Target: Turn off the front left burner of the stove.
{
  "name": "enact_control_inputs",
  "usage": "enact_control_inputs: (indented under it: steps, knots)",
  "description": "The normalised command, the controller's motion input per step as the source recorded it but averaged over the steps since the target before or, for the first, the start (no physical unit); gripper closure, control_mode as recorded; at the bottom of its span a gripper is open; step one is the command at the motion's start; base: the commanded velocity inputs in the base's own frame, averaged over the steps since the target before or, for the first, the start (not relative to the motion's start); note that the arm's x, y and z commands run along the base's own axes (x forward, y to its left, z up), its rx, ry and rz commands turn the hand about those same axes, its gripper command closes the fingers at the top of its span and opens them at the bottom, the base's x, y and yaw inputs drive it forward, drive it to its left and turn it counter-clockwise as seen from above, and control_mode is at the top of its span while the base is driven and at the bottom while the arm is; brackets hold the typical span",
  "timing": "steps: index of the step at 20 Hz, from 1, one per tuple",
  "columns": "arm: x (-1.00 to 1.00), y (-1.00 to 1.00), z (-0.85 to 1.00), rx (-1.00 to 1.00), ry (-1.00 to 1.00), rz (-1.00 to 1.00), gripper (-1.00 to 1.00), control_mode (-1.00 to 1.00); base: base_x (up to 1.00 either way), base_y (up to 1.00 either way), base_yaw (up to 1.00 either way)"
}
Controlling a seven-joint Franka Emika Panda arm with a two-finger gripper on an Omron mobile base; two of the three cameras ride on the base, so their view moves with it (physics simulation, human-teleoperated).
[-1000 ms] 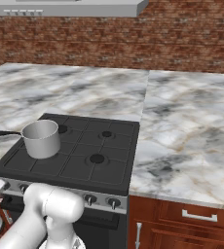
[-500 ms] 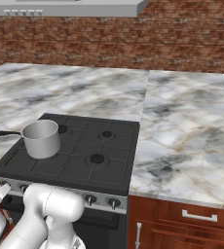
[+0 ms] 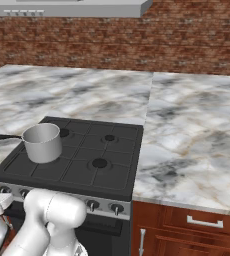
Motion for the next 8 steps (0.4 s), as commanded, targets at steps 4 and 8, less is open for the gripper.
enact_control_inputs:
  steps: [4, 8]
  knots:
    - [0.28, -0.04, 0.46, 0.45, 0.00, -0.06, 1.00, -1.00, 0.00, 0.00, 0.00]
    - [0.18, -0.06, 0.54, 0.48, 0.00, -0.06, 1.00, -1.00, 0.00, 0.00, 0.00]
